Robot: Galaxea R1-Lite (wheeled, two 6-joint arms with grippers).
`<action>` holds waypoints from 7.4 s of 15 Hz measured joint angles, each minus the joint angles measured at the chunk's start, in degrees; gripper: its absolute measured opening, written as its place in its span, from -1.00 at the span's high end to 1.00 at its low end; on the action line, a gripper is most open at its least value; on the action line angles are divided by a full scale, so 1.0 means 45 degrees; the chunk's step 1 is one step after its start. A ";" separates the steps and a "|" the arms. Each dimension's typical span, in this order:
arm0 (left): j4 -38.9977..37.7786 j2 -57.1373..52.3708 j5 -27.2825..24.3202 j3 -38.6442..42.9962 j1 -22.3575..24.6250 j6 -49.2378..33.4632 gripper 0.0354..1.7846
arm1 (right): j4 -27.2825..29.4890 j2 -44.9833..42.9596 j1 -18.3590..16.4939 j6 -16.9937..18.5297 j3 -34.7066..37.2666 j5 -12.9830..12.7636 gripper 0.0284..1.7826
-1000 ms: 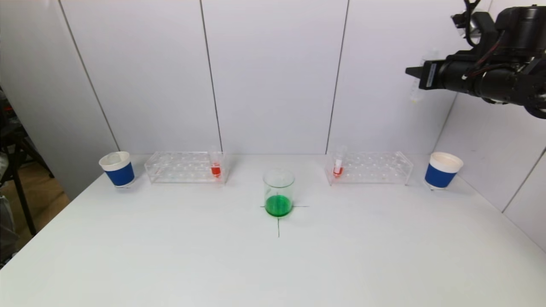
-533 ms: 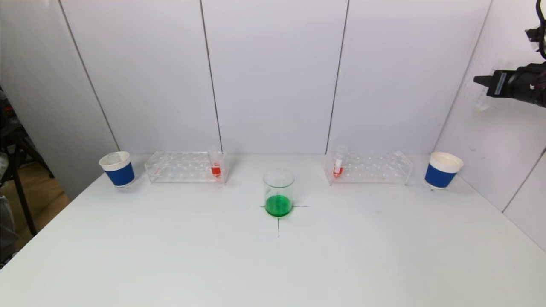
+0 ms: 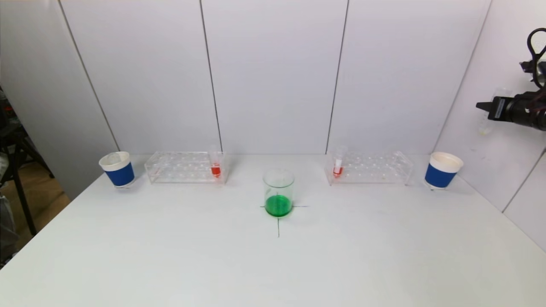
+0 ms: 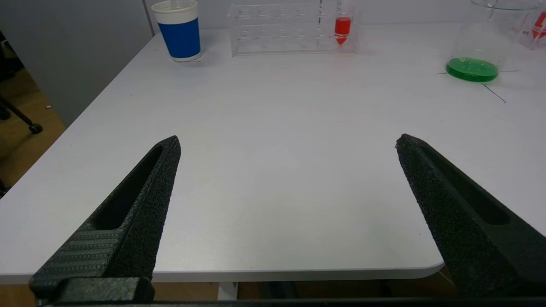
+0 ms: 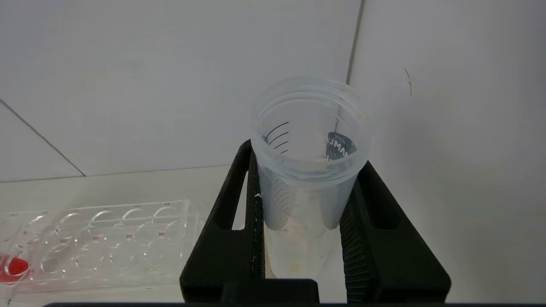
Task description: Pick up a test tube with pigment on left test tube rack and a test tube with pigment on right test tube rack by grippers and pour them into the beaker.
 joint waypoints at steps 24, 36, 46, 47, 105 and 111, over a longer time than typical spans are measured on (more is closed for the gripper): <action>0.0000 0.0000 0.0000 0.0000 0.0000 0.0005 -0.98 | -0.3210 0.3002 0.0986 0.0016 0.0759 -0.0049 0.40; 0.0000 0.0000 0.0000 0.0000 0.0000 0.0000 -0.98 | -0.3969 0.3210 0.0962 -0.0046 0.2121 -0.0154 0.40; 0.0000 0.0000 0.0000 0.0000 0.0000 0.0000 -0.98 | -0.4795 0.3118 0.0880 -0.0024 0.2788 -0.0165 0.40; 0.0000 0.0000 0.0000 0.0000 0.0000 0.0000 -0.98 | -0.4790 0.3113 0.0880 -0.0024 0.2788 -0.0160 0.40; 0.0000 0.0000 -0.0005 0.0000 0.0000 0.0000 -0.98 | 0.1690 -2.2707 0.6464 0.1761 1.8519 -0.2297 -0.99; 0.0000 0.0000 0.0000 0.0000 0.0000 0.0000 -0.98 | 0.1005 -2.2799 0.6464 0.1956 1.9743 -0.3560 -0.99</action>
